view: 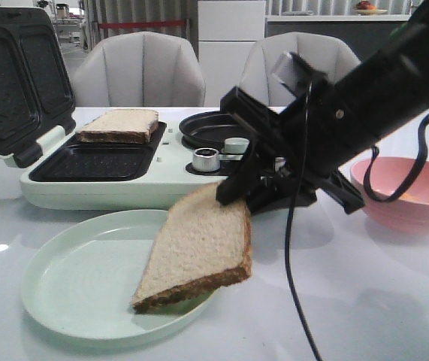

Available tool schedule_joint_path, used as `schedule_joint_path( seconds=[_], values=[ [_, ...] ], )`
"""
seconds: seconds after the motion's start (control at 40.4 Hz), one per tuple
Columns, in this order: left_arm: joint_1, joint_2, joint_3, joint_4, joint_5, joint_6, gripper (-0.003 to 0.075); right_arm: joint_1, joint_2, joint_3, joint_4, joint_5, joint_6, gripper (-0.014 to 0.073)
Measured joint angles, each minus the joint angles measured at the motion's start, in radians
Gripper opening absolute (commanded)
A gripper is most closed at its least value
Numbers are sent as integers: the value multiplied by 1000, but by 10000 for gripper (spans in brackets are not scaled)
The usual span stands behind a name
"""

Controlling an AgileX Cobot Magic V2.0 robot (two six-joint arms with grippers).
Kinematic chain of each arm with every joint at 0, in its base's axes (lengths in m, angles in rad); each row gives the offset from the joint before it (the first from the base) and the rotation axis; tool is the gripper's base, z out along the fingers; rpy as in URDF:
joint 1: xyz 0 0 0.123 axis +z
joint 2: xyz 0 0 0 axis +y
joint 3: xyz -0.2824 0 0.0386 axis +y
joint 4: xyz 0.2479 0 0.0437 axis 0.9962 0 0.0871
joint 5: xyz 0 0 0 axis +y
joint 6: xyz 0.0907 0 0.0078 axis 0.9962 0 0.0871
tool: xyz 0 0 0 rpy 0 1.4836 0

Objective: Make breakfast with bread and shrimp
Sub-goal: 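Carry the bread with the right gripper onto the nearer sandwich plate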

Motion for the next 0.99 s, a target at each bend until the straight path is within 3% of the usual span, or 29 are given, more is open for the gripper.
schedule_joint_path(
  seconds=[0.421, 0.99],
  values=[
    [0, 0, 0, 0, 0, 0, 365, 20, -10, -256, 18, 50, -5, 163],
    [0, 0, 0, 0, 0, 0, 365, 126, 355, -723, 25, -16, -10, 167]
  ],
)
